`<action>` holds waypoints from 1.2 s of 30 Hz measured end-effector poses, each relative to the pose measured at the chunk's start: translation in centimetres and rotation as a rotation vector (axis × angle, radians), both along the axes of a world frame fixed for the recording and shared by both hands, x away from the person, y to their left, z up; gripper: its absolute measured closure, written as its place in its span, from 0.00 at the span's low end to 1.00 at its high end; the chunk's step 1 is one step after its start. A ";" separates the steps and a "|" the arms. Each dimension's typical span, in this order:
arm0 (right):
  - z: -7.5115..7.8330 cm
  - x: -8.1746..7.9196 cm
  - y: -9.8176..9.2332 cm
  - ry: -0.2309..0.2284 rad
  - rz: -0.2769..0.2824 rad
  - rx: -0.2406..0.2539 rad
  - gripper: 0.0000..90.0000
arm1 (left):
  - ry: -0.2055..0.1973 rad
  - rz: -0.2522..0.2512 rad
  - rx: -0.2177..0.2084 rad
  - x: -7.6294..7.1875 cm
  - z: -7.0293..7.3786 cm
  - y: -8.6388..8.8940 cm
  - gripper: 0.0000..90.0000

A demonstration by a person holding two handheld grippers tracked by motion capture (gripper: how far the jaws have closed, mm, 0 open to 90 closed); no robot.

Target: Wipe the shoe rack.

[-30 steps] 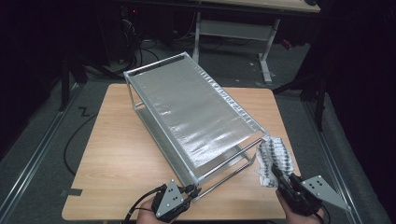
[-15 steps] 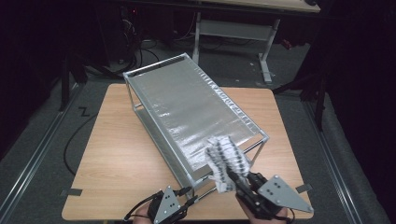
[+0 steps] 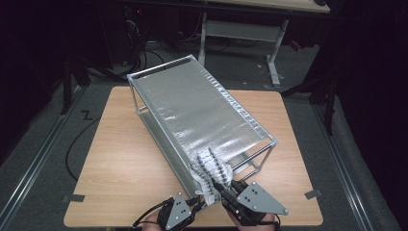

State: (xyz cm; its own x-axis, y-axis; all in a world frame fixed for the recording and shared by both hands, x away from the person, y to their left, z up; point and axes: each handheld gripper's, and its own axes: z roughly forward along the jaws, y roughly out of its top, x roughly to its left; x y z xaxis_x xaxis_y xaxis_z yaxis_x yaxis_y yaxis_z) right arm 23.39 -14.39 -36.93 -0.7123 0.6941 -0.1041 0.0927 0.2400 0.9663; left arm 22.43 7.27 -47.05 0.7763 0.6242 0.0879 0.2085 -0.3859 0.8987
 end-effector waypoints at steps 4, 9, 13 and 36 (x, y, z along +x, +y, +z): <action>0.0 0.5 -0.9 0.008 -0.021 0.010 0.84 | -0.002 0.001 0.004 0.0 0.0 0.0 0.88; 0.0 1.8 -2.7 0.018 -0.079 0.029 0.84 | 0.000 0.001 0.005 -0.1 0.1 0.0 0.88; -0.1 3.2 -4.7 0.028 -0.146 0.053 0.84 | 0.002 0.000 0.006 -0.1 0.1 0.0 0.88; -0.3 7.3 -10.8 0.057 -0.366 0.070 0.84 | 0.006 0.015 0.016 -0.4 0.2 1.0 0.88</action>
State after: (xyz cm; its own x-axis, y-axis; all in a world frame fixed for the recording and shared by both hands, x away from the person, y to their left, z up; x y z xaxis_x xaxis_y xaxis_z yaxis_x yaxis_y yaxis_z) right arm 30.71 -25.18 -37.25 -0.4193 0.9077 -0.0147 0.2139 0.1145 0.9701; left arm 22.07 8.24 -46.88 0.7674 0.6343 0.0934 0.2194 -0.3967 0.8914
